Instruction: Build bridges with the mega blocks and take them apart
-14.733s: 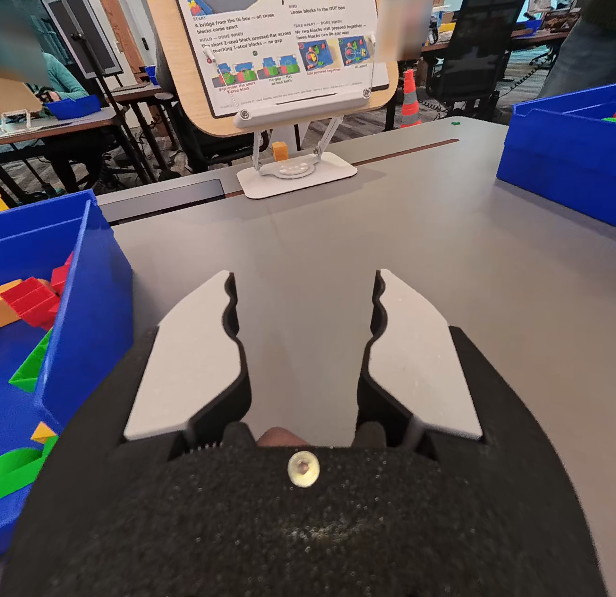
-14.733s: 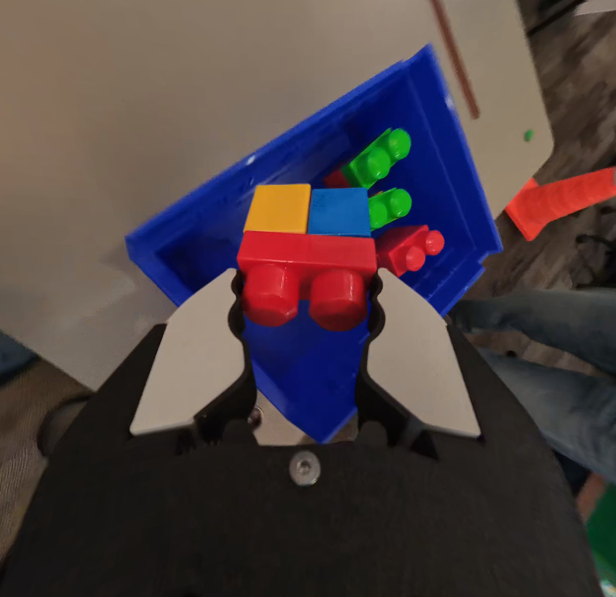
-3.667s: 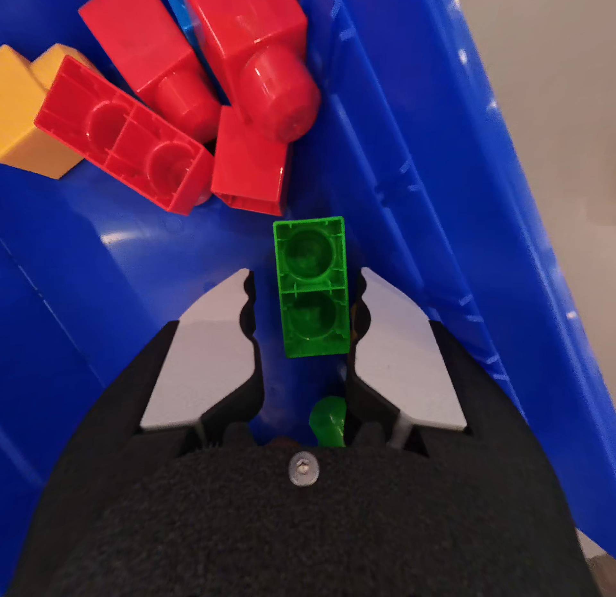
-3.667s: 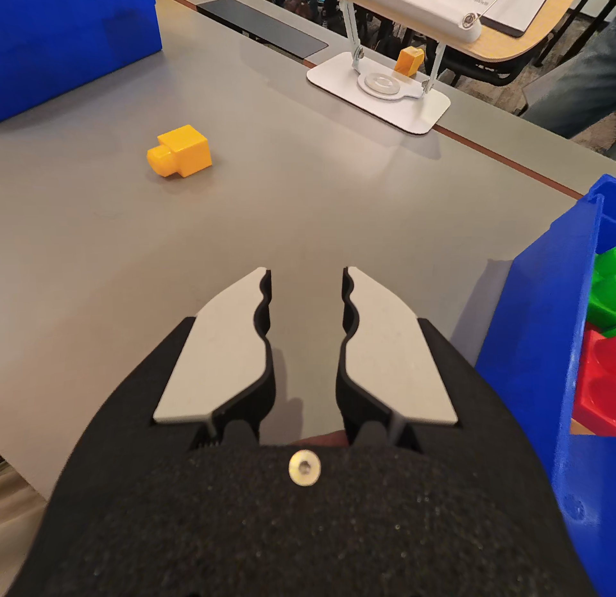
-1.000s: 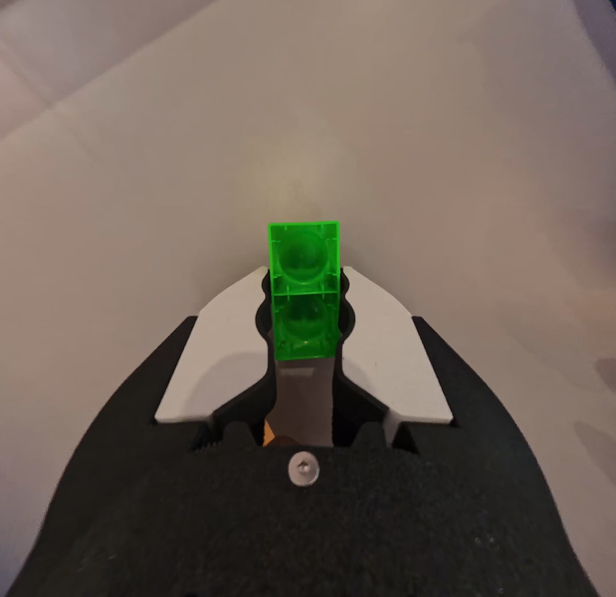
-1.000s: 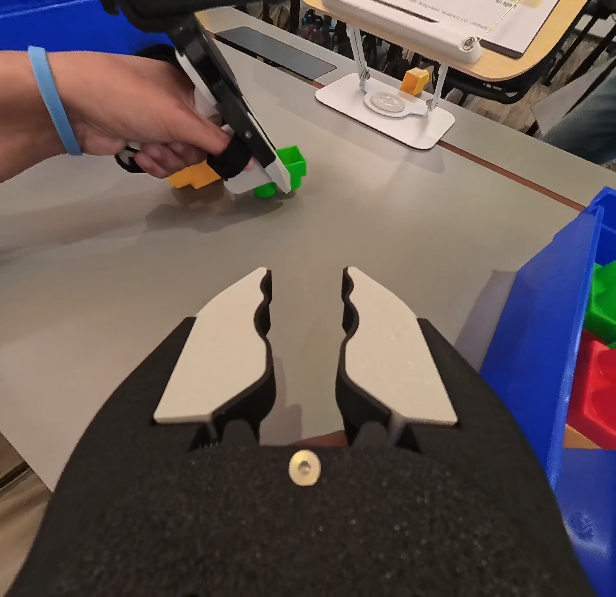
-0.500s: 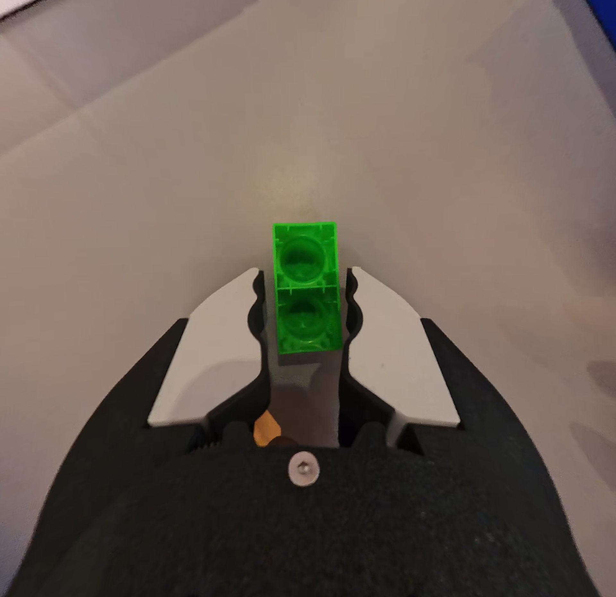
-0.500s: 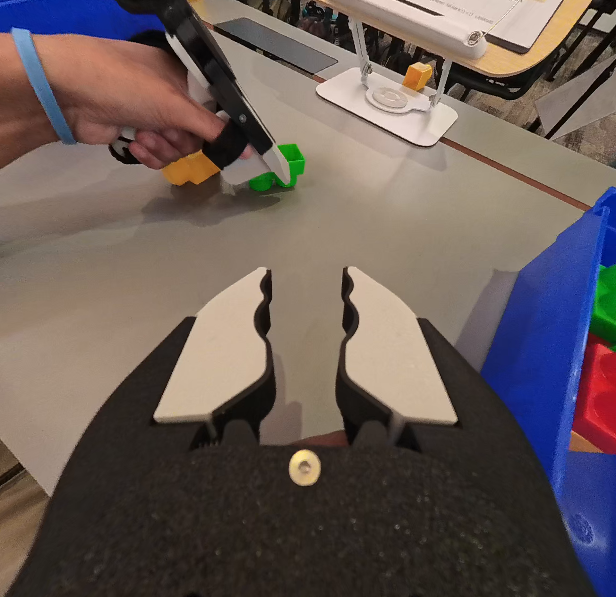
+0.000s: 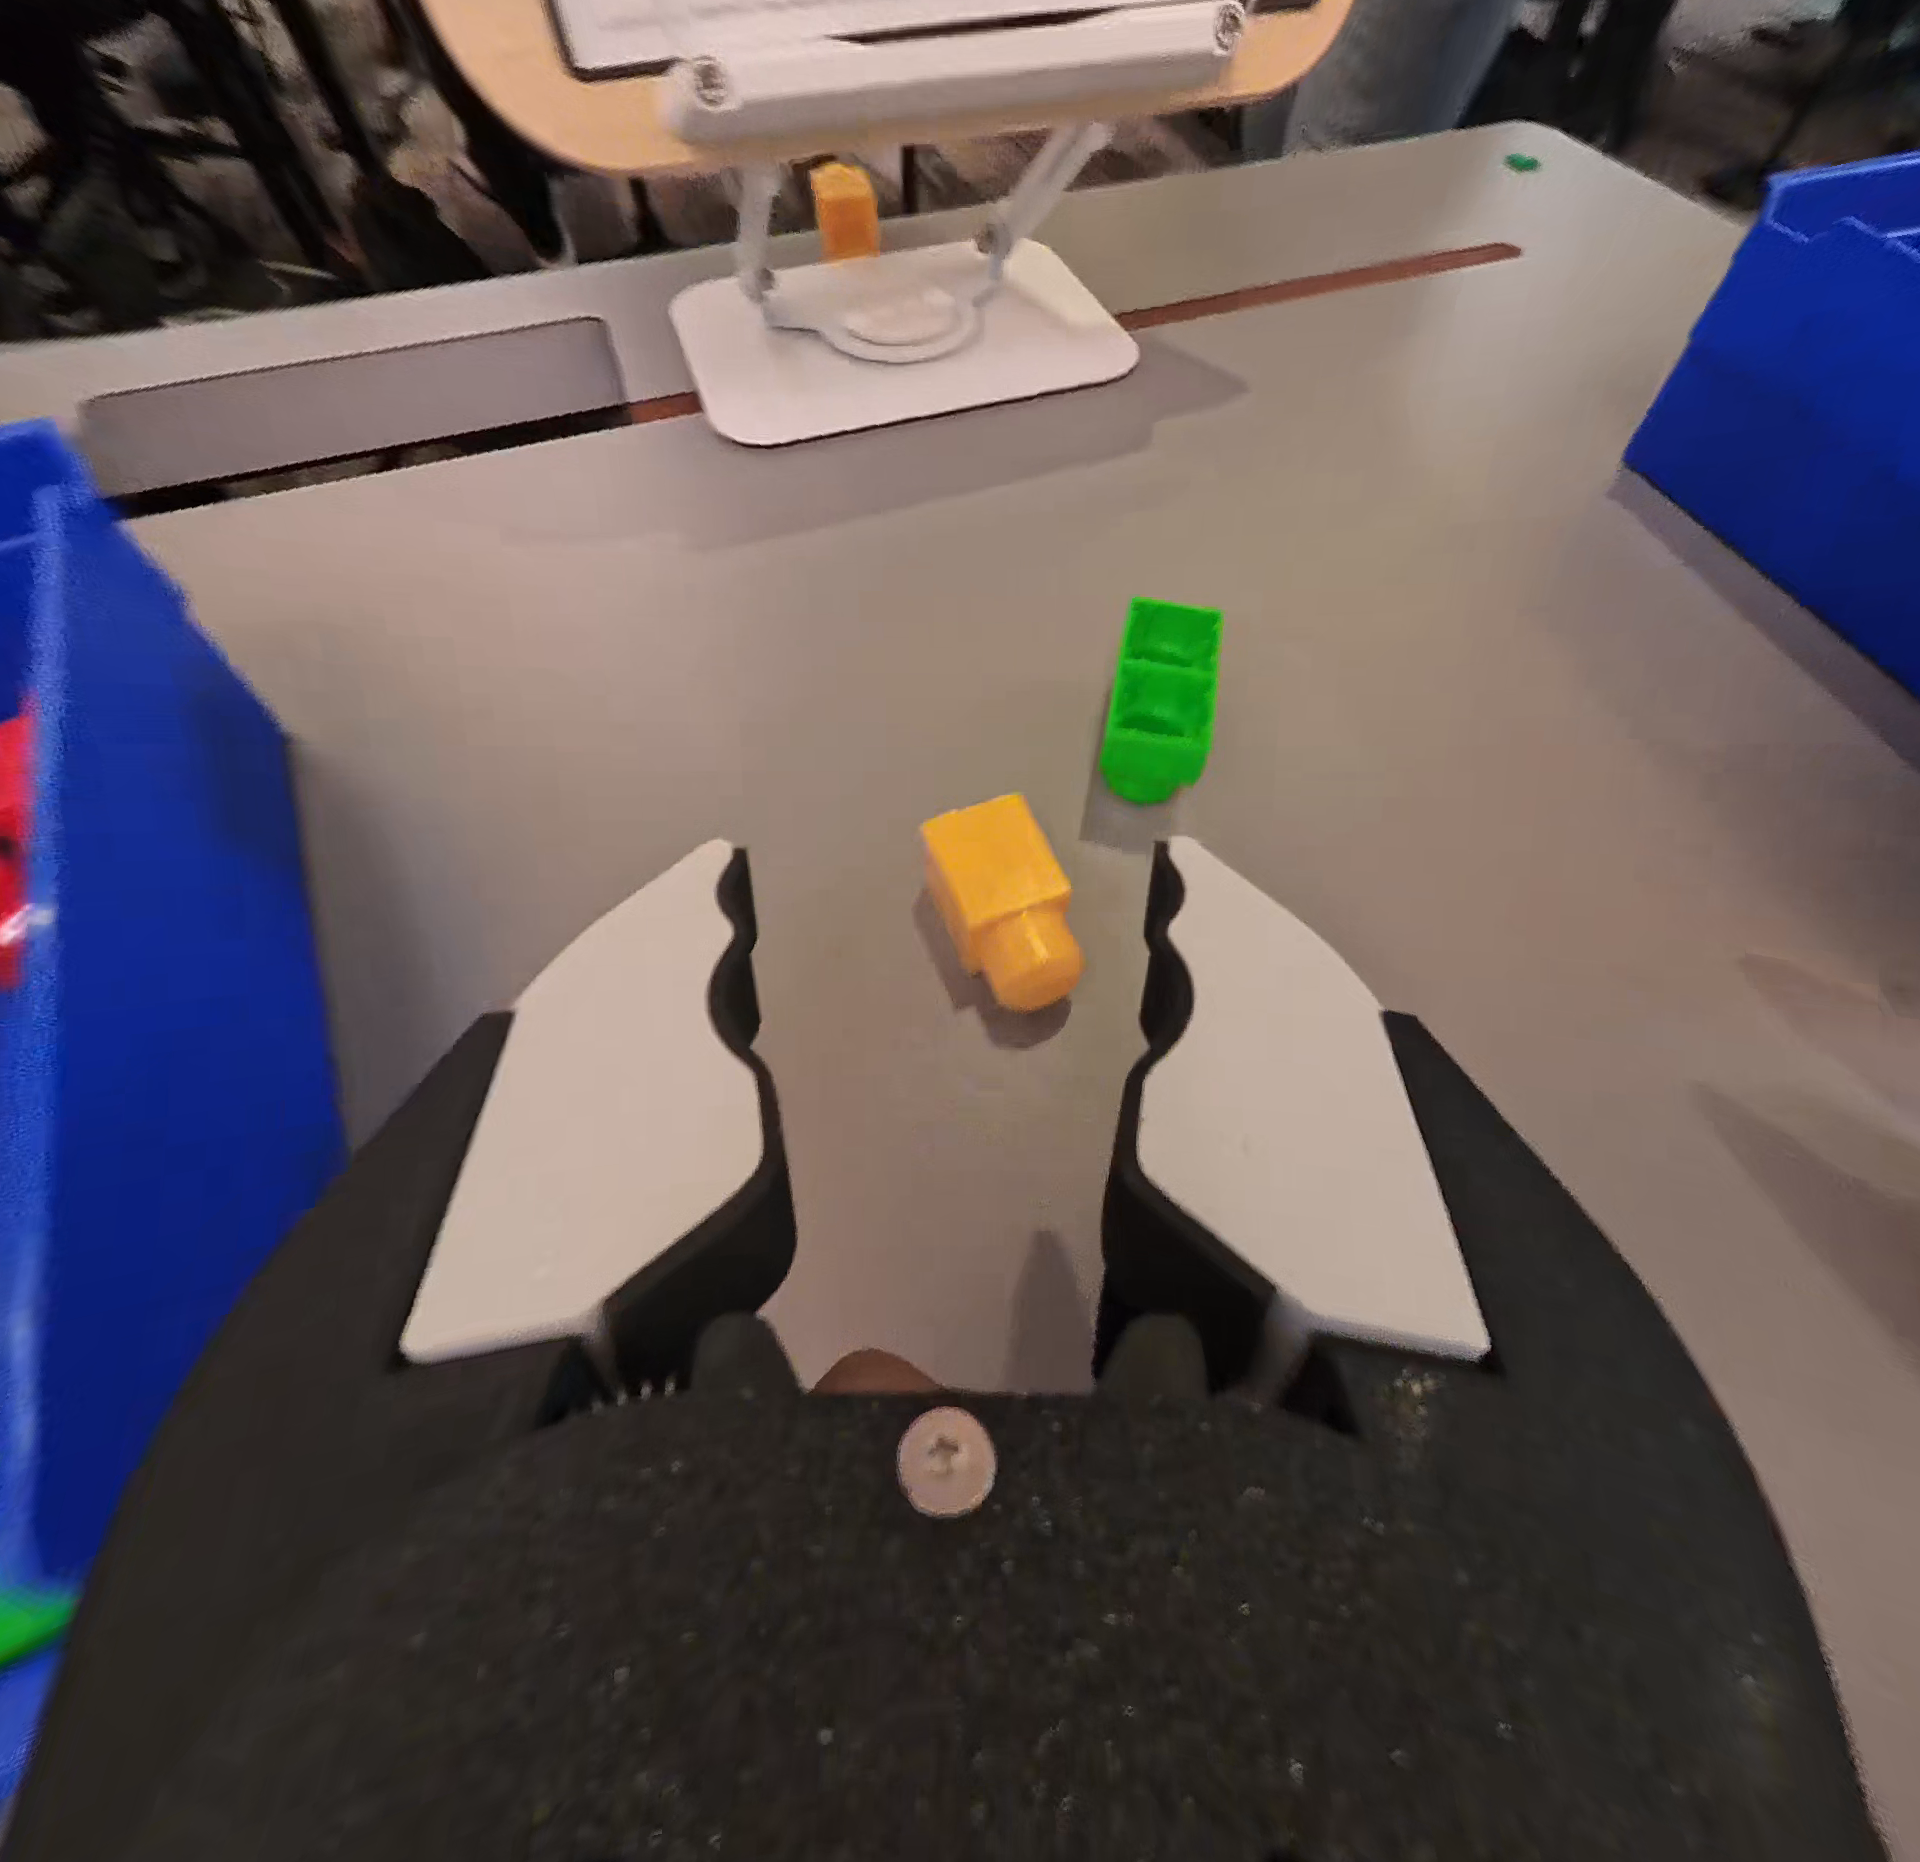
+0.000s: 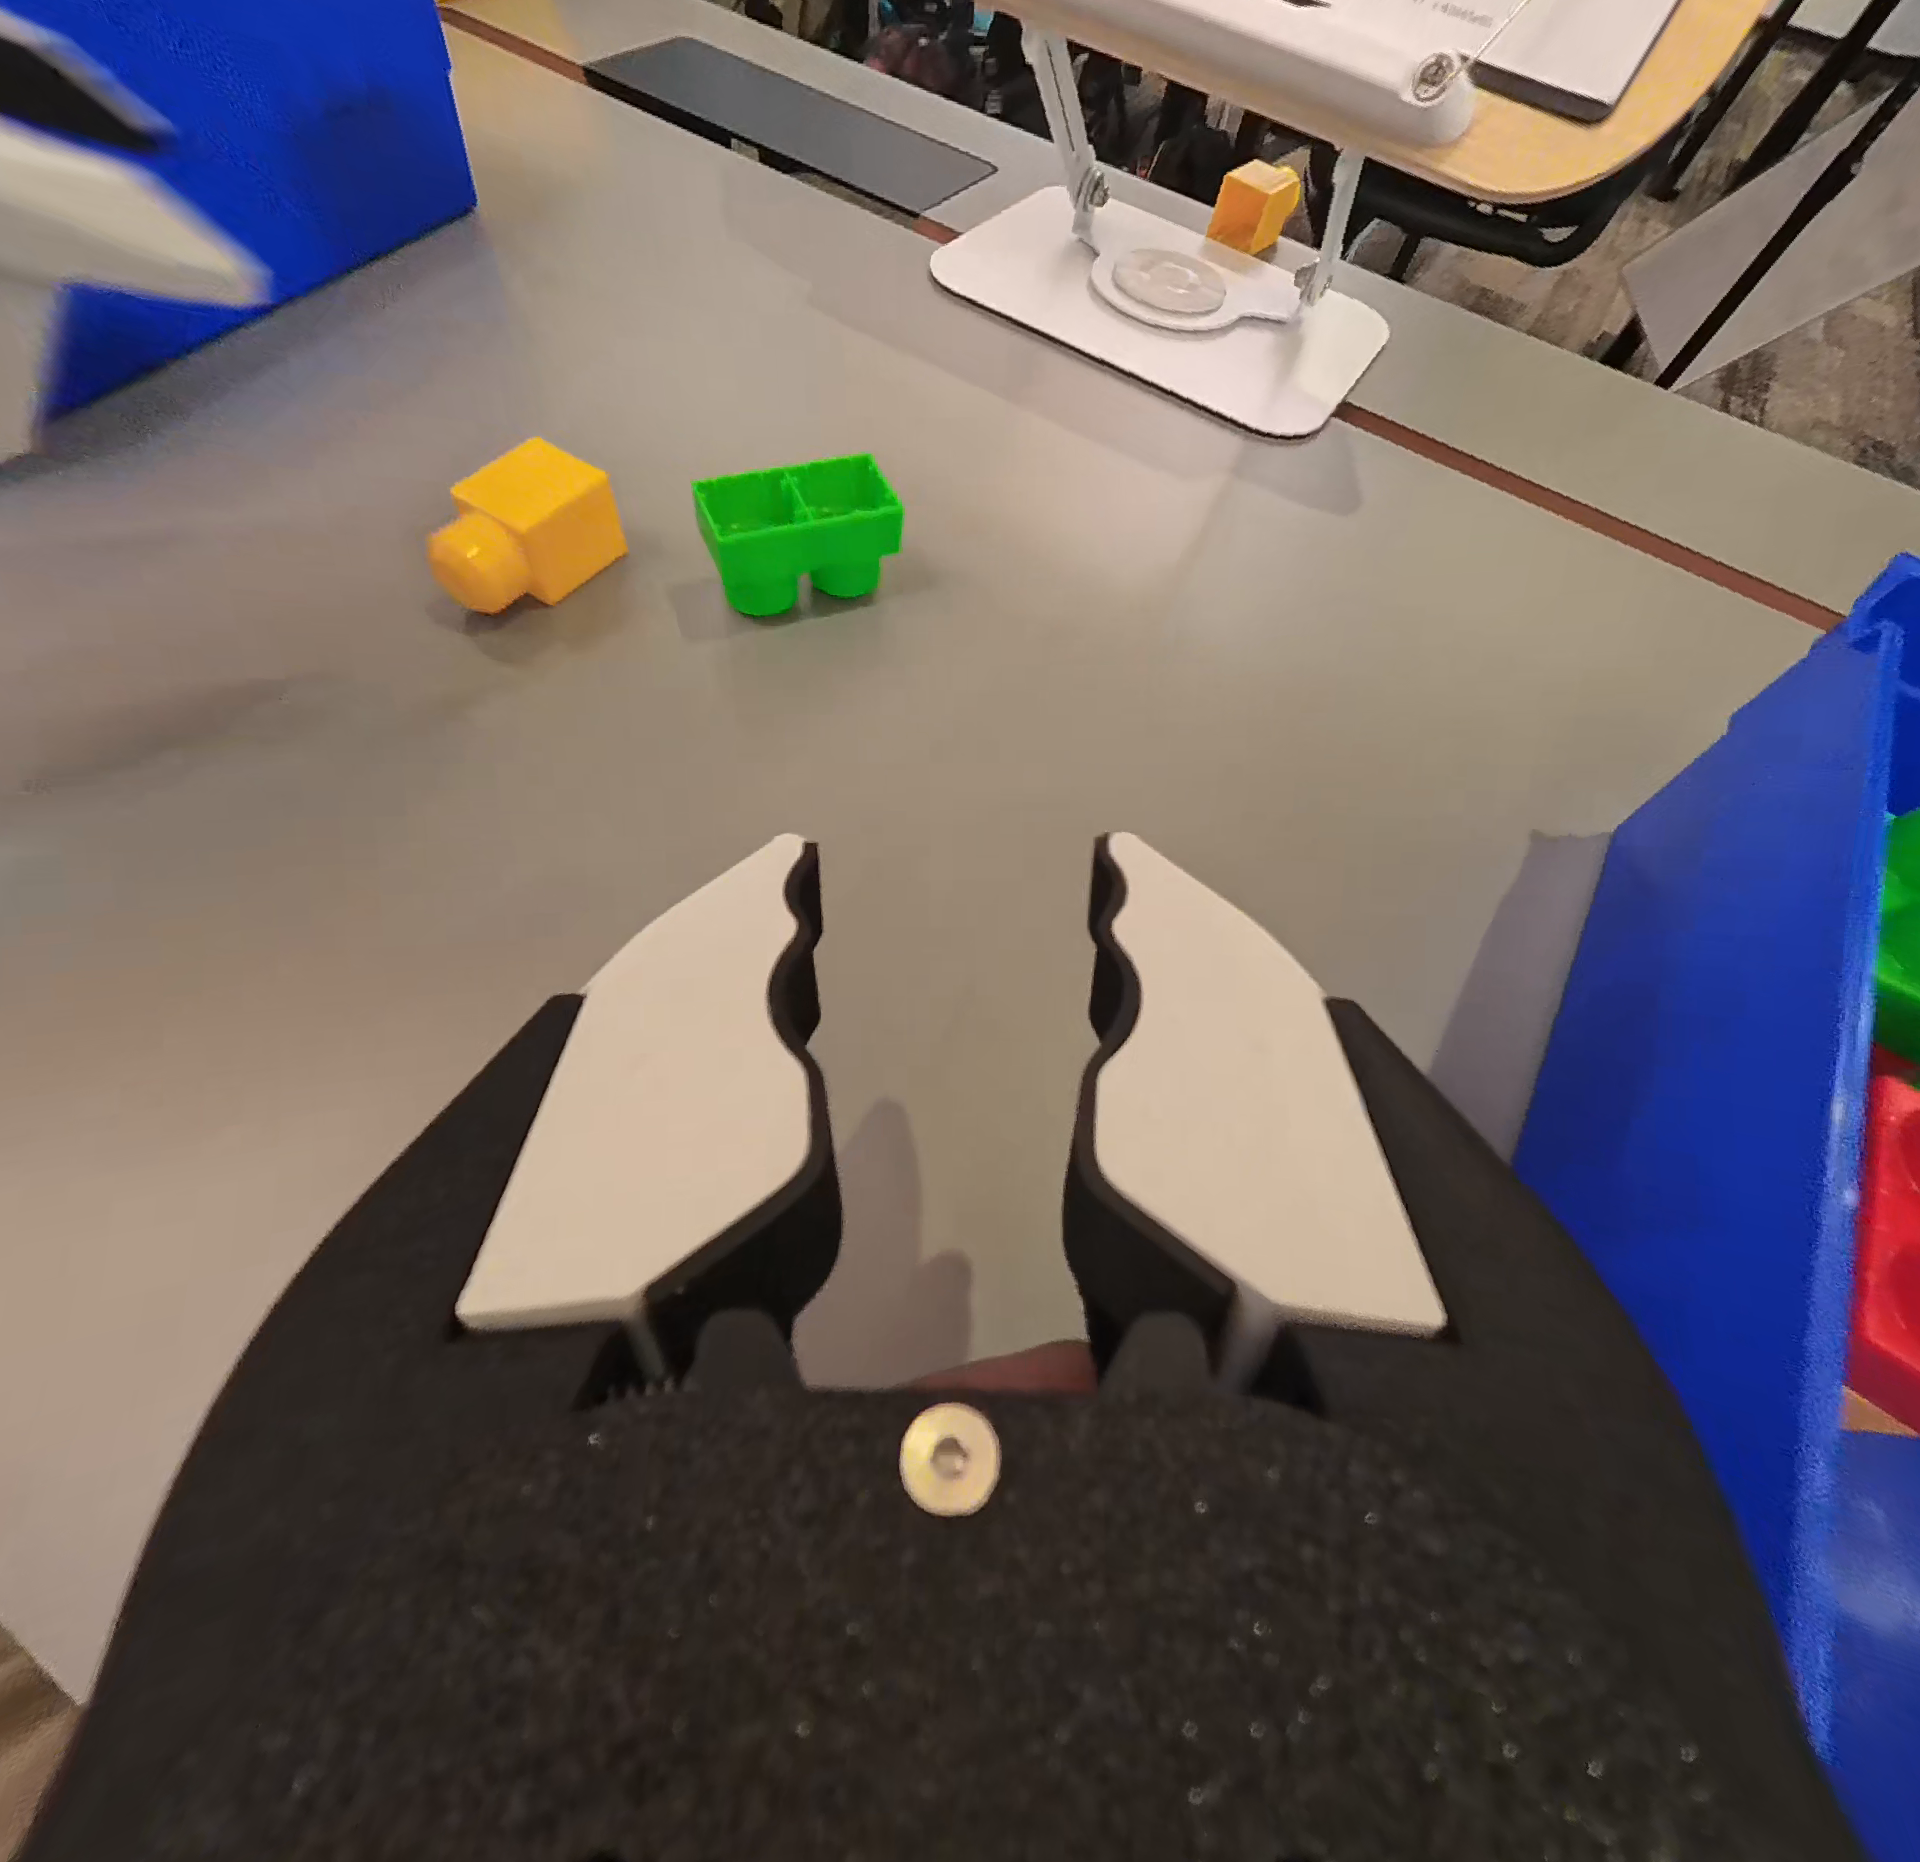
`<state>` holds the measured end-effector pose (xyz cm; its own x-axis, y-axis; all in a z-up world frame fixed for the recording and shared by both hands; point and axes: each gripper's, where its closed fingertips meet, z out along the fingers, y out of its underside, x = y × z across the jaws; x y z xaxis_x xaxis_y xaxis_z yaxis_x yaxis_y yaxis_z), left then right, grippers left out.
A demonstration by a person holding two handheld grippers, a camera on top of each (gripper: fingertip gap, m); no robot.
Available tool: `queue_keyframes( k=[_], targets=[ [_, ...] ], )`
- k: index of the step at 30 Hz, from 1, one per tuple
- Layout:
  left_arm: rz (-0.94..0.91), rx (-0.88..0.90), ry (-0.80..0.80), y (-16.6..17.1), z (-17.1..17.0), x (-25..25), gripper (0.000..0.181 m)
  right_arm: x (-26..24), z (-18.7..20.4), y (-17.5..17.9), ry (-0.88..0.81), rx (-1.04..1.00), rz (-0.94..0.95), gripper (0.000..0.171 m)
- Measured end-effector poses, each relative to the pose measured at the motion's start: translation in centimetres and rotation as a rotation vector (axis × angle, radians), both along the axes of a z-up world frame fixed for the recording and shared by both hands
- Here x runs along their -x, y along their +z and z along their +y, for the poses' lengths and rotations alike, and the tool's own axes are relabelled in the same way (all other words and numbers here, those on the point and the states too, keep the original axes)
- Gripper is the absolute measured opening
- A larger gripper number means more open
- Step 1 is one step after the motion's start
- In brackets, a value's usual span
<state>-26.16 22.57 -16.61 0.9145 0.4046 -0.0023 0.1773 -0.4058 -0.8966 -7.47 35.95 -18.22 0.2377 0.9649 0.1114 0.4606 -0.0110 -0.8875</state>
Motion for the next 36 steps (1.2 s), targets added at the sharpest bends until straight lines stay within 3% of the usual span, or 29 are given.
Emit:
queue_keyframes(
  k=[6,15,26,32,36],
  targets=[
    [0.06,-0.044,0.087,-1.5,-6.8,-2.0,0.091,0.4,-0.7,-0.6,-0.022,-0.026,-0.01,0.065],
    [-0.042,-0.077,0.228,-3.1,-13.3,-2.3,0.094,0.0,-1.2,-1.8,-0.035,-0.012,-0.023,0.076],
    [-0.024,-0.019,0.239,-2.2,-15.5,-0.8,0.09,0.2,-1.1,-2.3,-0.024,-0.003,-0.038,0.074],
    [0.045,0.195,0.167,1.0,-16.8,5.8,0.089,0.0,-1.0,-2.1,-0.016,0.006,-0.025,0.072],
    [0.014,0.343,0.113,1.4,-17.0,10.6,0.086,-0.2,-1.0,-2.1,-0.009,0.002,-0.031,0.072]
  ],
)
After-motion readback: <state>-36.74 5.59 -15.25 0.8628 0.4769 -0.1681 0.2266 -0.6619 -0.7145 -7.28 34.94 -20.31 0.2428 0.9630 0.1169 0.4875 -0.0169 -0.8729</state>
